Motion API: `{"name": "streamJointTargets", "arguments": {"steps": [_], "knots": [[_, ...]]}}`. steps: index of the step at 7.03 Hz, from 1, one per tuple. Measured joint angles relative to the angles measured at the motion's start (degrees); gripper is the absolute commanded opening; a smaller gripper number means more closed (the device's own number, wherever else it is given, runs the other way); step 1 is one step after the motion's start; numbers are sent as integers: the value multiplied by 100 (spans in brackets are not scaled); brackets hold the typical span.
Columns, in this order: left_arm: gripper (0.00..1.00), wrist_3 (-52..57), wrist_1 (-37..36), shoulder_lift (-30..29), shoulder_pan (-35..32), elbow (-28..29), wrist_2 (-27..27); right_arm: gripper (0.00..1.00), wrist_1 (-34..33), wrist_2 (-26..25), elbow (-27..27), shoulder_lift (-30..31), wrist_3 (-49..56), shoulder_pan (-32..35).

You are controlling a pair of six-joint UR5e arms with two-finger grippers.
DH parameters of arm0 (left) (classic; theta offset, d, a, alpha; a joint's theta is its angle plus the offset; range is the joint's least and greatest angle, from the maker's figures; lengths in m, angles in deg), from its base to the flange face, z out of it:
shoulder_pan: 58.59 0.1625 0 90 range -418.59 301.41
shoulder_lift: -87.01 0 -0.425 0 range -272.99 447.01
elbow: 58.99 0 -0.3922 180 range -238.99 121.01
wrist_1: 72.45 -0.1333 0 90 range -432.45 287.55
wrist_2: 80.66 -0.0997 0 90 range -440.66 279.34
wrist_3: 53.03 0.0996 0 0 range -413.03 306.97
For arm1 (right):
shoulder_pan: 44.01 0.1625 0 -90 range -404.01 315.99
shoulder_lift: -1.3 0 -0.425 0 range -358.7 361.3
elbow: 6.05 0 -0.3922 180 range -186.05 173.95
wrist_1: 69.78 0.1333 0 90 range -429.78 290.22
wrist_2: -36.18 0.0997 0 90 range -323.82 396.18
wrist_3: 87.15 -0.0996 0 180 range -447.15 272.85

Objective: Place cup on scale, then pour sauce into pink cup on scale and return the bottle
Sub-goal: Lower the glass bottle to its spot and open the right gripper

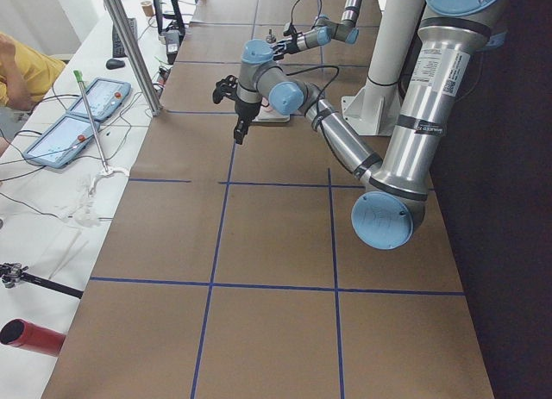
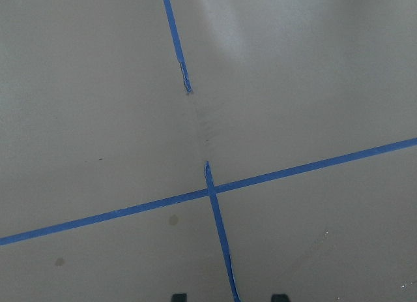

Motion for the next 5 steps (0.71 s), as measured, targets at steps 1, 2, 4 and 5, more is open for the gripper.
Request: {"name": "streamJointTargets", "arguments": {"steps": [1,2,4,5], "knots": [[54,-1,2,0,0,-2,2,100,1,0,5,-2,3,-1],[54,-1,0,0,0,-4,6,100,1,0,10,-2,6,-5],[54,-1,-2,-3,0,-5,3,100,1,0,7,-4,4,-7],[54,-1,-2,-6,0,-5,3,100,3,-4,-15,2,0,-5]]}}
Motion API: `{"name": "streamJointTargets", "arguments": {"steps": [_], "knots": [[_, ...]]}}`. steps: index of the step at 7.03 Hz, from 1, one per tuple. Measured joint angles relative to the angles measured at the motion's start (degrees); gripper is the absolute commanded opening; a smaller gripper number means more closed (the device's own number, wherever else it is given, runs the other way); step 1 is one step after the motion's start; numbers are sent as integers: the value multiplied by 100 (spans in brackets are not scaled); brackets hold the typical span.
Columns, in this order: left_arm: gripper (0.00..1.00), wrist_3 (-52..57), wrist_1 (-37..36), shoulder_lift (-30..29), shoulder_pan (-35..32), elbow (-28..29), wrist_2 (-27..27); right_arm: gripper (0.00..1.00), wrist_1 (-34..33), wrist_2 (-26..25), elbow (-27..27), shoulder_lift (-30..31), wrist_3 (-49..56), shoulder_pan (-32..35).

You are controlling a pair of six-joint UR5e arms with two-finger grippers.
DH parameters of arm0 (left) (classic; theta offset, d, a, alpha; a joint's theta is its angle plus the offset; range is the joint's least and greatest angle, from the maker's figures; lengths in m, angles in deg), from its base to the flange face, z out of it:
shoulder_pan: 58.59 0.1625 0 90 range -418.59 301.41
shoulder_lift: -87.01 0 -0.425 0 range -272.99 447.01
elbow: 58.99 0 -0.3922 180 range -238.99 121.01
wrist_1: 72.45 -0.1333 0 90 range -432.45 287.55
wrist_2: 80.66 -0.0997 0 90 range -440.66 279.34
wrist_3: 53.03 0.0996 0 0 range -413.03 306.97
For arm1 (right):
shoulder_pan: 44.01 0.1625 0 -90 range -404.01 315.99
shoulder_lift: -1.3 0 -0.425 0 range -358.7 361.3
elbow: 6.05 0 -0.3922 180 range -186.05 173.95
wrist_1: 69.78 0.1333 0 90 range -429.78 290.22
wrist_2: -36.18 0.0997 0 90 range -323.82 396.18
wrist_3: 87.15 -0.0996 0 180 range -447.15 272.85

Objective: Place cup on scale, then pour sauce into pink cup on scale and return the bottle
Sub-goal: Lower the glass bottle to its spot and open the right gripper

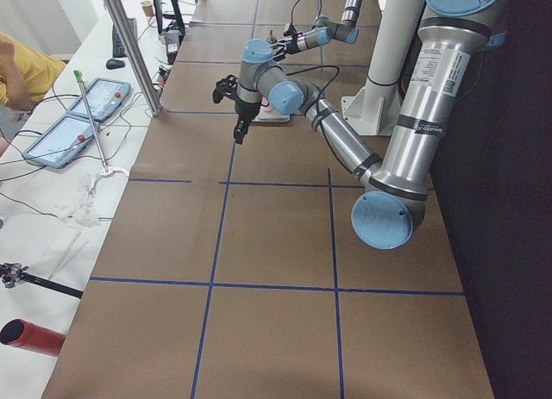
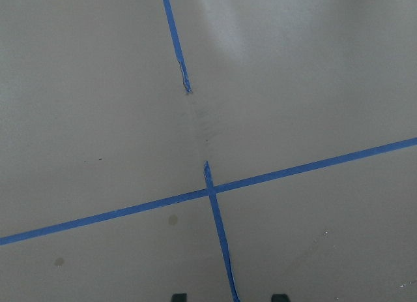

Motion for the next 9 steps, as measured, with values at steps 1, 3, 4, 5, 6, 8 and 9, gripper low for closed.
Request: {"name": "streamJointTargets", "arguments": {"steps": [1,3,4,5,6,8,9], "knots": [[54,-2,0,-2,0,0,3,100,4,-12,-32,17,-5,1],[54,-22,0,-5,0,-18,6,100,12,-49,-147,101,-13,-131],[54,-32,0,0,0,-40,6,100,14,-79,-233,195,-16,-255],[55,-42,0,3,0,-56,6,100,15,-120,-342,359,-16,-401],[54,-48,0,5,-2,-69,6,100,15,-160,-467,554,-19,-539],[54,-56,0,10,-3,-78,6,100,16,-209,-689,833,-24,-771],[54,-51,0,10,-1,-73,6,100,17,-128,-800,1005,-23,-842]]}}
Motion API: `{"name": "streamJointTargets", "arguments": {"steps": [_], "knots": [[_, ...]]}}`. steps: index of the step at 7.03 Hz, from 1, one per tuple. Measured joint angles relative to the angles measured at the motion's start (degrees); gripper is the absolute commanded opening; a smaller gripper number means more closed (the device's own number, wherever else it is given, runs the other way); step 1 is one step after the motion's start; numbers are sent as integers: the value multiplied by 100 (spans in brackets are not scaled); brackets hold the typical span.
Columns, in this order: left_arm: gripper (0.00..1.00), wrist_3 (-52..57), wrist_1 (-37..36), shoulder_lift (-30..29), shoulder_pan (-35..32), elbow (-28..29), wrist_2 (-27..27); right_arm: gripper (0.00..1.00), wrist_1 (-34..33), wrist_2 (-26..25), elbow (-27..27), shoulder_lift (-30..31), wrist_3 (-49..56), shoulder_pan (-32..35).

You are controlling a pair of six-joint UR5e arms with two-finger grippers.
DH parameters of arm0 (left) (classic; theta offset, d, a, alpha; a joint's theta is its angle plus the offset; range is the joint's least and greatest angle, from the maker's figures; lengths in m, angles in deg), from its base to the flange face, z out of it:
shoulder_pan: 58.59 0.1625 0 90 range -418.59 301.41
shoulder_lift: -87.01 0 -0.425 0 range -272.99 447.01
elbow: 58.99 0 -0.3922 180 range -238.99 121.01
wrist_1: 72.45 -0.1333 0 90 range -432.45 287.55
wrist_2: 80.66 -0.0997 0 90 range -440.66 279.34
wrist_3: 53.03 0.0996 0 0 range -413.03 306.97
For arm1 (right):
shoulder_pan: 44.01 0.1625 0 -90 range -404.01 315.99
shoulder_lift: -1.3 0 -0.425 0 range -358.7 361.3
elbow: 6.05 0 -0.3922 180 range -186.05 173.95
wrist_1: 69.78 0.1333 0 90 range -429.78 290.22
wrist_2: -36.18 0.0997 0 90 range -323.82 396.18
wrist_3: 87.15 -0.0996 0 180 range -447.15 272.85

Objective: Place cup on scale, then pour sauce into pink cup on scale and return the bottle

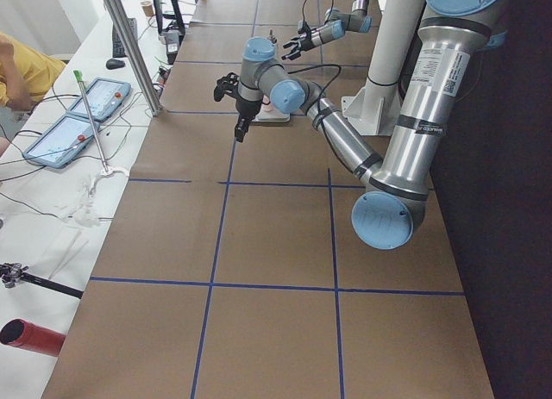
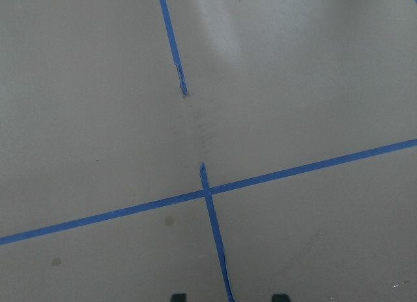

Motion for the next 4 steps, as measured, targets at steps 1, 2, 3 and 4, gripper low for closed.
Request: {"name": "streamJointTargets", "arguments": {"steps": [1,2,3,4], "knots": [[54,16,0,2,1,16,0,100,58,208,-211,294,13,-31],[54,41,0,4,1,30,0,100,255,505,-466,681,46,-34],[54,72,2,7,1,39,-2,100,600,828,-604,1067,169,-23],[54,150,4,17,0,59,-6,100,1070,1135,-618,1403,504,-1]]}}
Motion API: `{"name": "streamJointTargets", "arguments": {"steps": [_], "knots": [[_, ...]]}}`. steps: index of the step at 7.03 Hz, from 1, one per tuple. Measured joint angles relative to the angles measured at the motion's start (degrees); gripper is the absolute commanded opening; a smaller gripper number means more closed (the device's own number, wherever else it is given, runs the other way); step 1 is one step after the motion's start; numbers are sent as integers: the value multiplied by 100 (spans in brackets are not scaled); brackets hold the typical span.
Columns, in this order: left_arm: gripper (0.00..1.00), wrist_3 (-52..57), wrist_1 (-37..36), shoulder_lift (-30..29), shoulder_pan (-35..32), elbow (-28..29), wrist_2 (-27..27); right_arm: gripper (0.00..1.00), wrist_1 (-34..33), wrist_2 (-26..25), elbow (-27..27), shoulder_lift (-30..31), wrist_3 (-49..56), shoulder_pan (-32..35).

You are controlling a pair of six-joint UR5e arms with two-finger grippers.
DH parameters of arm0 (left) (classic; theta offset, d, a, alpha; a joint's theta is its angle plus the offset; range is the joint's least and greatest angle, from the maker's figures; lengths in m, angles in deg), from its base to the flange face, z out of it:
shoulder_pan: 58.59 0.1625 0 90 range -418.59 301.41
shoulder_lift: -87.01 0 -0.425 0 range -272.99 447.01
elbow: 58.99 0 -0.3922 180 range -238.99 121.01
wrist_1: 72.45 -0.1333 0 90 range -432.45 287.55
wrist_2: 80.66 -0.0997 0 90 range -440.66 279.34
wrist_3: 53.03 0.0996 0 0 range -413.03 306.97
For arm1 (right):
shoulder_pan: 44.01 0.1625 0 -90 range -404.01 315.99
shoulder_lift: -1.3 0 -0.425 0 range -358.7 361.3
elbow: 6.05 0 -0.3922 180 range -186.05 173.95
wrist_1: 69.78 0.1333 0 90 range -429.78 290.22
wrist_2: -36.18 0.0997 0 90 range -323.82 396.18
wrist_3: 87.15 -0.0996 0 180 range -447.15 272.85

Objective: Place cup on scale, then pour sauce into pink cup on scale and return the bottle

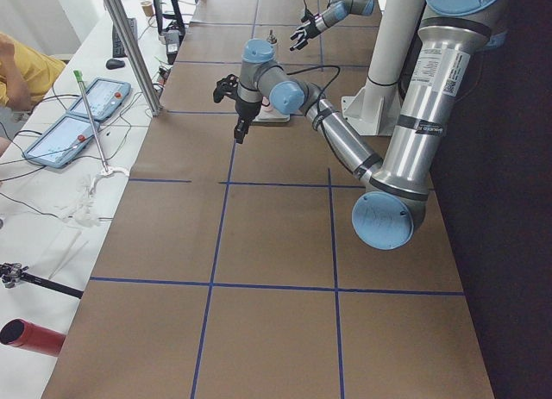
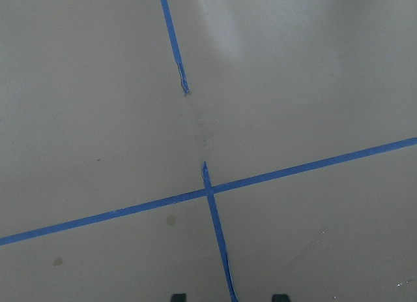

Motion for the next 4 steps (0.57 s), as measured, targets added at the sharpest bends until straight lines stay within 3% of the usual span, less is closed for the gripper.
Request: {"name": "streamJointTargets", "arguments": {"steps": [2,4], "knots": [[54,339,19,179,-16,50,9,100,757,873,168,338,828,372],[54,574,37,360,-75,155,31,100,1051,2211,303,380,1623,1366]]}}
